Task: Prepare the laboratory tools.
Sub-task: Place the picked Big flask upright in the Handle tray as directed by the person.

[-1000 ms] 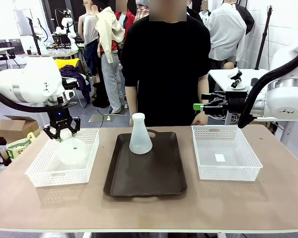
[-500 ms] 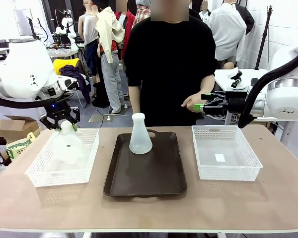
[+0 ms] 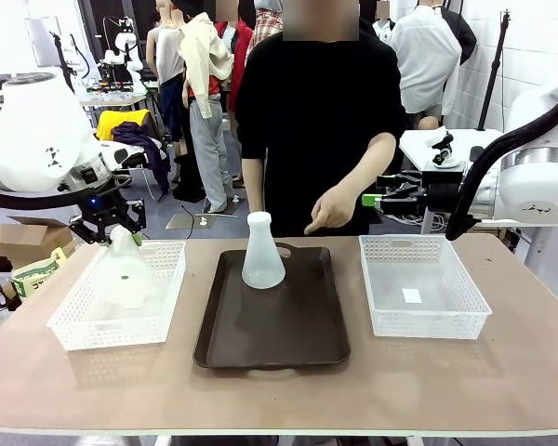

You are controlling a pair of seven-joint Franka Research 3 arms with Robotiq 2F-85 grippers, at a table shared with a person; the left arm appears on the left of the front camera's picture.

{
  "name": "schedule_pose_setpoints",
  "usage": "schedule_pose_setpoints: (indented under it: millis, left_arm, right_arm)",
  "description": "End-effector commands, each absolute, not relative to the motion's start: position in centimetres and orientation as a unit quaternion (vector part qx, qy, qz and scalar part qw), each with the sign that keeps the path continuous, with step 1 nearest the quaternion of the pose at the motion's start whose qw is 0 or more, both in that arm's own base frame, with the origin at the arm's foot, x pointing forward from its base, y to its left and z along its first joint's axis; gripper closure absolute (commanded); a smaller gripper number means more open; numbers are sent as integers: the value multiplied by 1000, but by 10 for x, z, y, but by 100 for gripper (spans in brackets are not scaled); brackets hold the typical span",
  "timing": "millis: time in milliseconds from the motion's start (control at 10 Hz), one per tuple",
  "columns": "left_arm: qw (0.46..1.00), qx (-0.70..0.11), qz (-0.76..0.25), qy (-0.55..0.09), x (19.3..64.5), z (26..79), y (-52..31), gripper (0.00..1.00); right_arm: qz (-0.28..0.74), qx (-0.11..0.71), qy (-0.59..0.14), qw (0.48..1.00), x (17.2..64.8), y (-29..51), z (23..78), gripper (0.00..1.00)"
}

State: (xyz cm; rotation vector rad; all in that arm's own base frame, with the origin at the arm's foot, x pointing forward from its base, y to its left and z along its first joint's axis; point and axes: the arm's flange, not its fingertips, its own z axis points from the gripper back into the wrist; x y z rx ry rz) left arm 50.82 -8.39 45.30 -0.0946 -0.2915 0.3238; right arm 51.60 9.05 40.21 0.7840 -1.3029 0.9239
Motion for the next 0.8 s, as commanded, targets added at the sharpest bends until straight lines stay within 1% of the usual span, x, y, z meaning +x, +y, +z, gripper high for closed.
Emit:
schedule_pose_setpoints:
  millis: [0,700]
  left_arm:
    - [977,-43,153,-142,507,452,-89,100]
    - [977,-43,153,-142,507,452,-89,100]
  right_arm:
    - [402,339,-567,635,516,92,403,0]
    - [402,339,-567,635,516,92,403,0]
